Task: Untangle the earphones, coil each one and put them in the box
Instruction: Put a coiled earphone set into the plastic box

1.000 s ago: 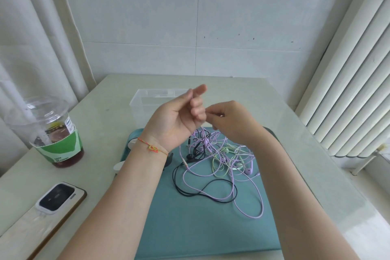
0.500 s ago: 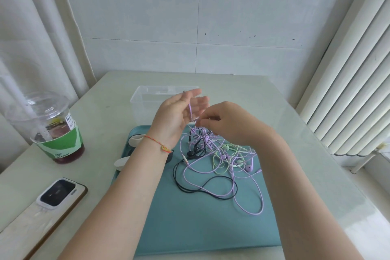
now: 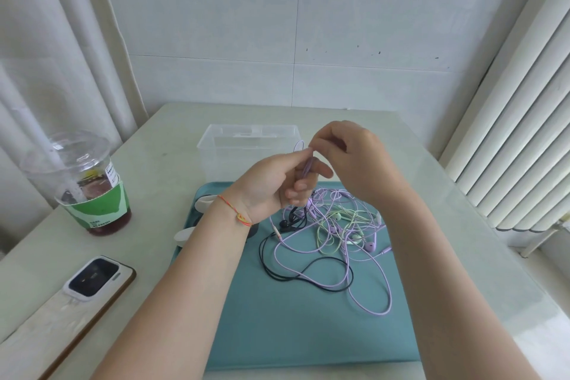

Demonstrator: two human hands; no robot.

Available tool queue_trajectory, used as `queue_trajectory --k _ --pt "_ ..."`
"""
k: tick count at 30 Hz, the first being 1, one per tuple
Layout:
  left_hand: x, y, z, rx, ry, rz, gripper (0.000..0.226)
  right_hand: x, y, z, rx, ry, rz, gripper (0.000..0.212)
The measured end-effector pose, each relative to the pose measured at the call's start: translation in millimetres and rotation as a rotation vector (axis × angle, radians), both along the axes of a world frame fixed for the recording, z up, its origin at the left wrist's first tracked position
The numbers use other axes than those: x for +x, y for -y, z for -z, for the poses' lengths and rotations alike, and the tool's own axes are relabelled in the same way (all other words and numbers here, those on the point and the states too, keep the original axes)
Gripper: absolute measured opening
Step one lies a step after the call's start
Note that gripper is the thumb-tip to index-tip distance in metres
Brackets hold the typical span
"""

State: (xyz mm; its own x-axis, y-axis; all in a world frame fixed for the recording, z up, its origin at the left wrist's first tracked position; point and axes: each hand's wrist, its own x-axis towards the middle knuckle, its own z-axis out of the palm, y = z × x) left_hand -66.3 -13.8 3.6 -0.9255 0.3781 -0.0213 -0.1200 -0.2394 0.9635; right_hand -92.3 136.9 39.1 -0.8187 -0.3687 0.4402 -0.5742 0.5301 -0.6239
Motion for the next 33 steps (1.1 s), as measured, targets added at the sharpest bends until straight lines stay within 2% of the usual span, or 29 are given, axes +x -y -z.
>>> queue_trajectory --k 3,5,8,11,14,19,22,24,26,28,30,33 --pt "0 1 -3 0.151 0.044 0.028 0.041 -2 1 3 -0.088 0.037 -0.013 0.012" --pt "1 1 -6 0.311 0.062 0.046 0.035 -4 0 5 -0.067 0.076 -0.009 0.018" --pt "-1 1 -9 0.543 0.053 0.007 0.028 -3 2 8 0.097 0.144 -0.032 0.028" --pt "-4 5 -8 0.629 0.025 -0.174 0.03 -2 7 14 0.247 0.184 -0.066 0.028" --pt "-6 10 -3 0.552 -0.033 -0.307 0.03 0 10 16 0.301 0.235 -0.106 0.022" --pt "-10 6 10 0.118 -0.168 -0.499 0.026 3 10 13 0.345 0.235 -0.121 0.015" --pt "-9 4 12 -0.186 -0.211 -0.488 0.025 3 8 10 0.265 0.165 -0.085 0.017" --pt "-7 3 12 -0.284 -0.199 -0.443 0.03 3 6 7 0.187 0.14 -0.063 0.02" --pt "-7 4 11 -0.279 -0.154 -0.396 0.036 1 4 4 0.095 0.116 -0.034 0.017" --pt "-8 5 10 -0.182 -0.041 -0.314 0.037 -2 1 2 -0.004 0.092 0.015 0.014" --pt "-5 7 6 -0.047 0.051 -0.161 0.036 -5 0 3 -0.084 0.09 0.054 0.012" --pt "1 5 -3 0.251 0.074 0.01 0.033 -8 0 6 -0.122 0.112 0.075 0.014"
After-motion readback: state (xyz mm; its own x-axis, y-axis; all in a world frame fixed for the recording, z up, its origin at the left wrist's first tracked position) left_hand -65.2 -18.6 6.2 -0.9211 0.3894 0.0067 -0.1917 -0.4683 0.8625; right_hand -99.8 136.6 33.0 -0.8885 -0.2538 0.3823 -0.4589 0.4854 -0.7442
